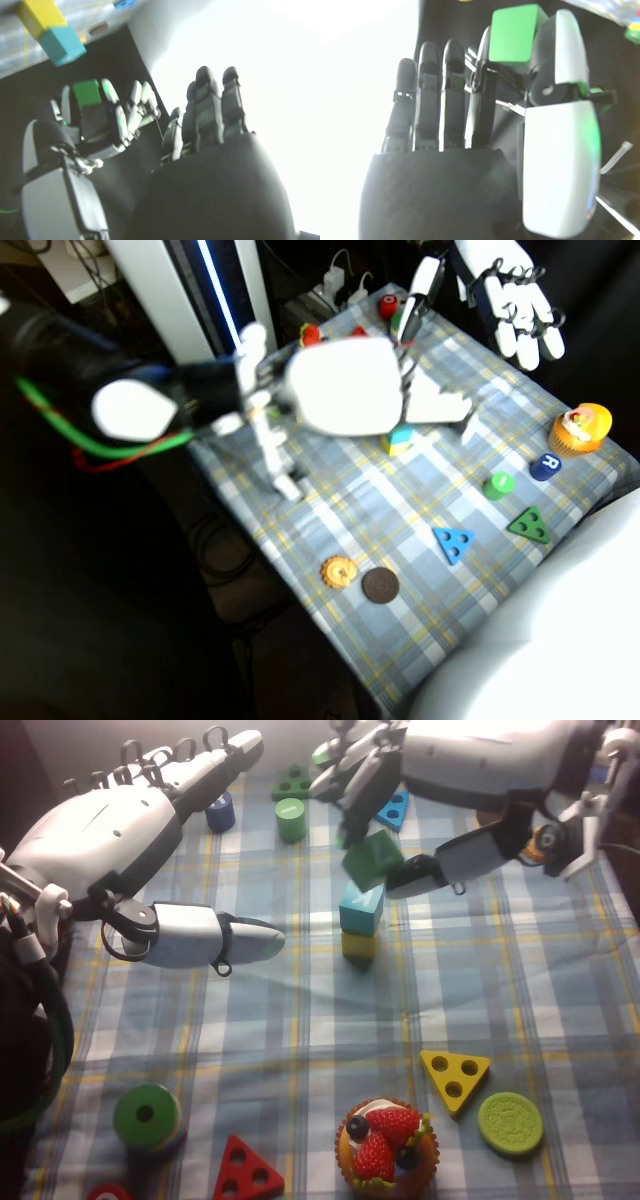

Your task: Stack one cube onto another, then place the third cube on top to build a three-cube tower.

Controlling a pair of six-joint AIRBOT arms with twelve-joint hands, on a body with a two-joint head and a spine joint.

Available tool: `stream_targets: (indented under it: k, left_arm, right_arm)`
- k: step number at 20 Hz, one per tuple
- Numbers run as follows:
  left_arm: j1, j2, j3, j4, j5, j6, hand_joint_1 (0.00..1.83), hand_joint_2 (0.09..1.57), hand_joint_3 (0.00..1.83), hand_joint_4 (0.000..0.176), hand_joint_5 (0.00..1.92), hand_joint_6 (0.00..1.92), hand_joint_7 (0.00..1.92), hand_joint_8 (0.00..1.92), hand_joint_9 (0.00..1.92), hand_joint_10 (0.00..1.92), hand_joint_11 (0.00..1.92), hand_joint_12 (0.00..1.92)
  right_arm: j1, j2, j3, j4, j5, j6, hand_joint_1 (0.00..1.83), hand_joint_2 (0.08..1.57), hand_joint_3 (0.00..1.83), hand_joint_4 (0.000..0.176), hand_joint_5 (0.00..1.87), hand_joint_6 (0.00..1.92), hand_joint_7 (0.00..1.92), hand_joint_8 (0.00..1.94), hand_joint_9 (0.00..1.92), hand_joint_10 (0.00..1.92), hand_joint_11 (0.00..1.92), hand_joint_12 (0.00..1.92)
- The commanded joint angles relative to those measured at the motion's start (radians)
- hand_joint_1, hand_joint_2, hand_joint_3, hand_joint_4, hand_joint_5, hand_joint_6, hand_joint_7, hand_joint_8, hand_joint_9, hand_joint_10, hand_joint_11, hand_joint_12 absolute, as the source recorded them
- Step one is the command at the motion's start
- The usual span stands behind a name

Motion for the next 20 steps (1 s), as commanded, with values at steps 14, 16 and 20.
stream_targets:
  k: [14,16,20]
  left_arm:
    - [-0.034,-0.015,0.015,0.045,-0.080,-0.005,0.69,0.87,0.02,0.176,0.05,0.01,0.14,0.00,0.21,0.00,0.02,0.01]
    - [-0.035,-0.015,0.015,0.045,-0.080,-0.005,0.64,0.89,0.02,0.176,0.06,0.01,0.14,0.00,0.20,0.01,0.00,0.01]
    - [-0.035,-0.015,0.014,0.045,-0.081,-0.005,0.70,0.85,0.00,0.176,0.08,0.01,0.15,0.00,0.22,0.01,0.01,0.01]
  right_arm:
    - [0.014,-0.044,0.031,0.008,0.040,0.011,1.19,1.02,0.00,0.000,1.19,0.62,0.73,0.00,0.49,0.00,0.00,0.71]
    - [0.013,-0.045,0.031,0.007,0.035,0.011,1.19,1.02,0.00,0.000,1.20,0.62,0.73,0.00,0.50,0.00,0.00,0.77]
    - [0.012,-0.051,0.032,0.007,0.028,0.011,1.20,1.02,0.00,0.000,1.22,0.57,0.75,0.00,0.51,0.00,0.00,0.90]
